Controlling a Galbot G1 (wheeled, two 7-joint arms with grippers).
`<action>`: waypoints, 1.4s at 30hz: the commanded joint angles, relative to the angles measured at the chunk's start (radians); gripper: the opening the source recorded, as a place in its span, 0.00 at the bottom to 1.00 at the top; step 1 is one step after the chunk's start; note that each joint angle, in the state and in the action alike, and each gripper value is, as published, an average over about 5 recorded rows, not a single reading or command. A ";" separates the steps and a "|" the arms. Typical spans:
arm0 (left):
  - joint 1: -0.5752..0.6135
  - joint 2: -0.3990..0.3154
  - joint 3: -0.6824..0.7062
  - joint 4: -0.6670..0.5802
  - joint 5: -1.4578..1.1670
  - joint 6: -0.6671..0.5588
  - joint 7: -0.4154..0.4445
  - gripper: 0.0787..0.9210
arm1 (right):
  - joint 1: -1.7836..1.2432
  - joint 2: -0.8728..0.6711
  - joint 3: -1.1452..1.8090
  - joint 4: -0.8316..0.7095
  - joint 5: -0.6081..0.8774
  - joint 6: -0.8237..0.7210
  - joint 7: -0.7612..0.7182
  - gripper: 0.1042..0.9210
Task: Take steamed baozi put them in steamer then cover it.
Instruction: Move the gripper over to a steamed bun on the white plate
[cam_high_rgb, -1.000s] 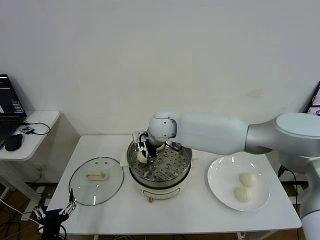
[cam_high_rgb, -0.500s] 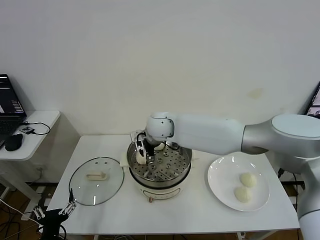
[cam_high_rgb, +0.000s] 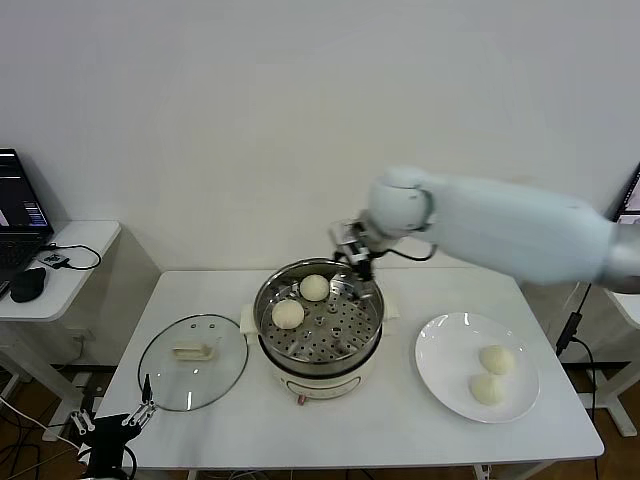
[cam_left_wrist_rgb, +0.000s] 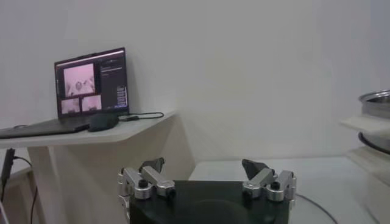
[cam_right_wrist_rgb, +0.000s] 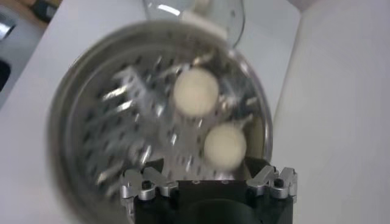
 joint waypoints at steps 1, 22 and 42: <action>0.004 0.004 0.018 0.000 0.009 0.002 0.001 0.88 | 0.008 -0.399 -0.031 0.178 -0.159 0.087 -0.077 0.88; 0.027 -0.004 0.017 -0.007 0.026 0.003 0.000 0.88 | -0.724 -0.645 0.409 0.212 -0.412 0.131 0.029 0.88; 0.048 -0.015 -0.007 -0.022 0.033 0.011 0.000 0.88 | -1.069 -0.488 0.718 0.045 -0.476 0.149 0.074 0.84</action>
